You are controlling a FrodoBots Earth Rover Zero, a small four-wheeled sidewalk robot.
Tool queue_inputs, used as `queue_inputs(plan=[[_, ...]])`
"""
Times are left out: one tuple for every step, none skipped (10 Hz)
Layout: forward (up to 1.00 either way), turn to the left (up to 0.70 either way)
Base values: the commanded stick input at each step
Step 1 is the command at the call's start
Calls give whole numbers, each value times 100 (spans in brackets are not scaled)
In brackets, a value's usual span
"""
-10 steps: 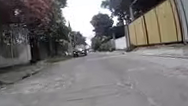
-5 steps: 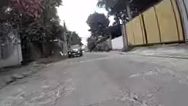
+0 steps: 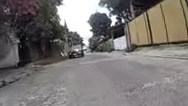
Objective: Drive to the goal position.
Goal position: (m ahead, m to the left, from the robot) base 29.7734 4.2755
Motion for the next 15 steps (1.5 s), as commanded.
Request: queue_inputs(plan=[[100,4],[100,4],[100,4],[100,4],[100,4],[100,4],[100,4],[100,4],[100,4],[100,4],[100,4],[100,4],[100,4],[100,4],[100,4]])
